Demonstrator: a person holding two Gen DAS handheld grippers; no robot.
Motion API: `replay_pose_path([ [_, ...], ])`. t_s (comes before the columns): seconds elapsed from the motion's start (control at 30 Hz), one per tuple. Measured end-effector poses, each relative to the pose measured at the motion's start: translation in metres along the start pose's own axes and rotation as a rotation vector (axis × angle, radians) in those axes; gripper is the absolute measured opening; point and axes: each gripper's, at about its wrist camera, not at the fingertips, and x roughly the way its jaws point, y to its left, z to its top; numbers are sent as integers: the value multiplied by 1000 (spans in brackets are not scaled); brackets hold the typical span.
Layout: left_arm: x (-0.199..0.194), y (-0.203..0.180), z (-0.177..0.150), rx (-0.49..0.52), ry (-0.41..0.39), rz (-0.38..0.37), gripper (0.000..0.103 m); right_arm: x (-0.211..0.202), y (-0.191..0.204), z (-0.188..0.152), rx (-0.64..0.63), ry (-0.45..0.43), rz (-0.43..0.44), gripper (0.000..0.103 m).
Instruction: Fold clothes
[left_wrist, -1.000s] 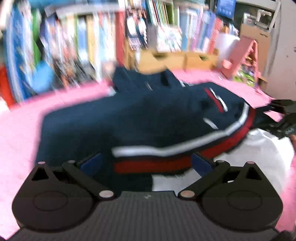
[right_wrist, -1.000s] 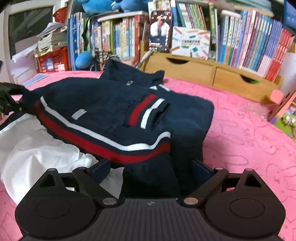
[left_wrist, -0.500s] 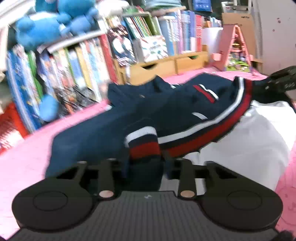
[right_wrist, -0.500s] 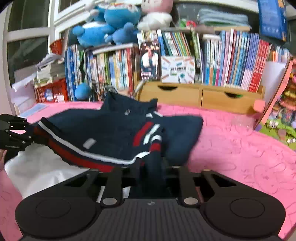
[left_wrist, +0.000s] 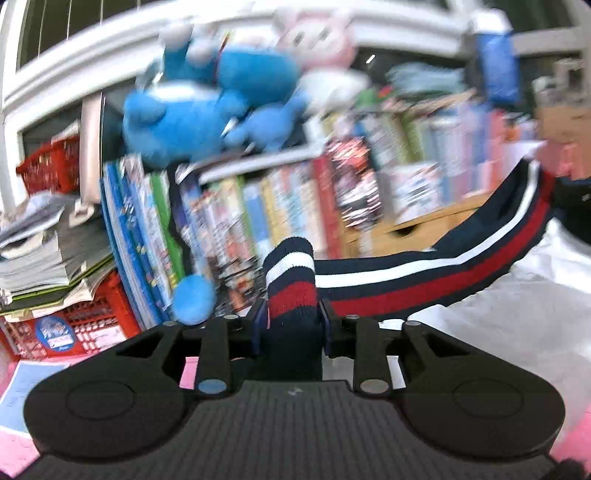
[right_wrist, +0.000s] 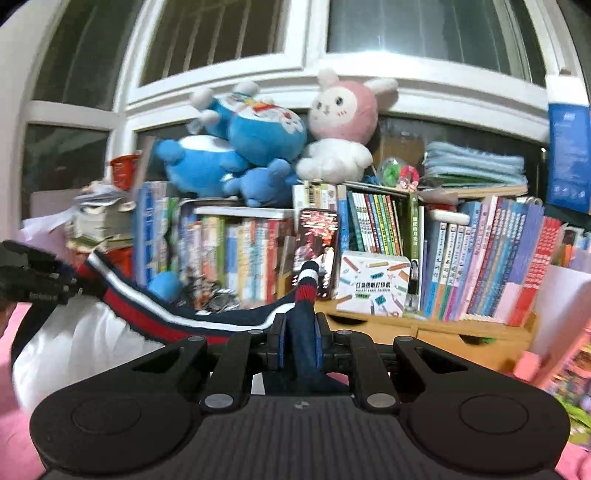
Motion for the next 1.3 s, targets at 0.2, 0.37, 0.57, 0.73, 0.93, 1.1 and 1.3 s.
replay_pose_path([
  [0.2,78,-16,-44,38,171,90,33,108,-13,-49,71,220,-87,17],
  [0.37,94,-19,-59,73,151,96,37,135,-14,-84,48,301,-146,18],
  [0.57,102,-34,-68,129,115,136,37,140,-20,-96,95,333,-150,19],
  [0.73,78,-19,-46,24,10,91,43,113,-20,-89,72,205,-300,18],
  [0.93,87,2,-47,54,139,298,75,105,-48,-92,149,336,-324,37],
  [1.1,6,10,-75,59,45,274,78,24,-22,-76,31,218,-203,93],
  [1.3,-87,-53,-107,125,-67,173,90,-47,74,-90,-94,170,-4,65],
])
